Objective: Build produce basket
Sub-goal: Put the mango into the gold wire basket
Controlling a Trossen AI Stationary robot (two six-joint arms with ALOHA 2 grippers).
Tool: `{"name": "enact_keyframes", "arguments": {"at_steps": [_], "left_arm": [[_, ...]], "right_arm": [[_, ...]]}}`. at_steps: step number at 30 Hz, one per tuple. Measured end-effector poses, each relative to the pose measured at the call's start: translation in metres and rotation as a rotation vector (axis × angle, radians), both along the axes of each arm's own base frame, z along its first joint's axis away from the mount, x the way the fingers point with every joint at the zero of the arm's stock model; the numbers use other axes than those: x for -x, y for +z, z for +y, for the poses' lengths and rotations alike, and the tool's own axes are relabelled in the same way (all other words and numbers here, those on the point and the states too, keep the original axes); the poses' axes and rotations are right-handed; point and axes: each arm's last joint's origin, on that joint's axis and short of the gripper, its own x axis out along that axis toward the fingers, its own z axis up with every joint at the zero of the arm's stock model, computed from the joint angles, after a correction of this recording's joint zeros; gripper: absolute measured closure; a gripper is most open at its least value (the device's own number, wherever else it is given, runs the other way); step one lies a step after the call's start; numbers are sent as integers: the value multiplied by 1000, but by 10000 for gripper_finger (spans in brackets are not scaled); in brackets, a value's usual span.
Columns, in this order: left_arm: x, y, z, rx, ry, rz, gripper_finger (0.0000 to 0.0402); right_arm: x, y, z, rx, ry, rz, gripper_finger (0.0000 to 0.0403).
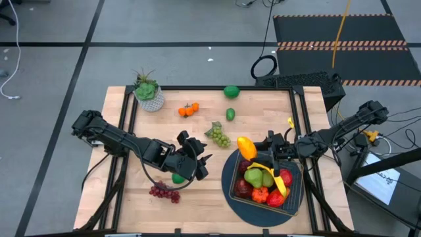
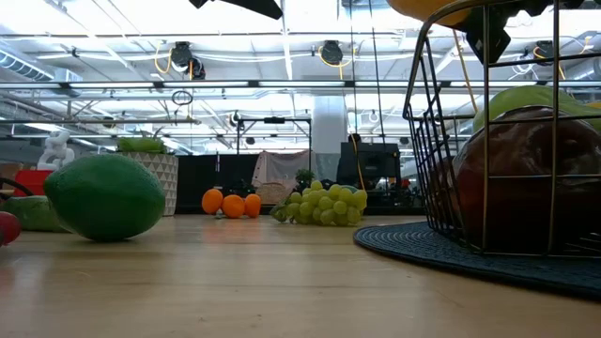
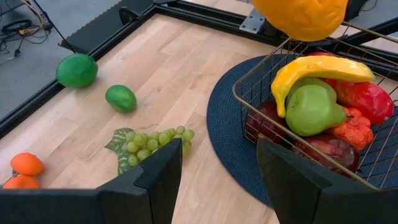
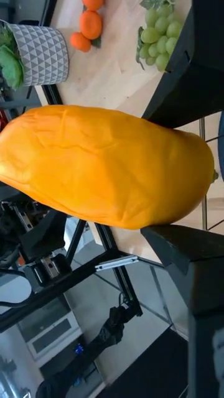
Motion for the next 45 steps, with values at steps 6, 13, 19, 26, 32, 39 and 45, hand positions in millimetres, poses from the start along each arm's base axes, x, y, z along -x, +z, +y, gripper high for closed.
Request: {"name": "enact_keyframes", "arguments": {"at_steps": [6,13,19,26,32,39,45], "left_arm": [[0,0,0,0,0,0,195],[0,0,0,-2,-2,2,195],[0,0,0,-2,-3,2,195],[0,0,0,-2,-2,2,195],[0,0,0,-1,-2,1,195],[0,0,0,4,2,-2,195],[0,0,0,4,1,-2,195]], "right_arm": [[1,-4,3,-26,74,45,170],[9,-10,13,-42,176,163,170],[19,-8,23,-64,214,284,170],[27,0,36,-41,278,354,170],[27,-7,52,-4,305,484,170],[30,-19,71,-27,350,612,170],[36,-29,83,-37,409,717,169]]}}
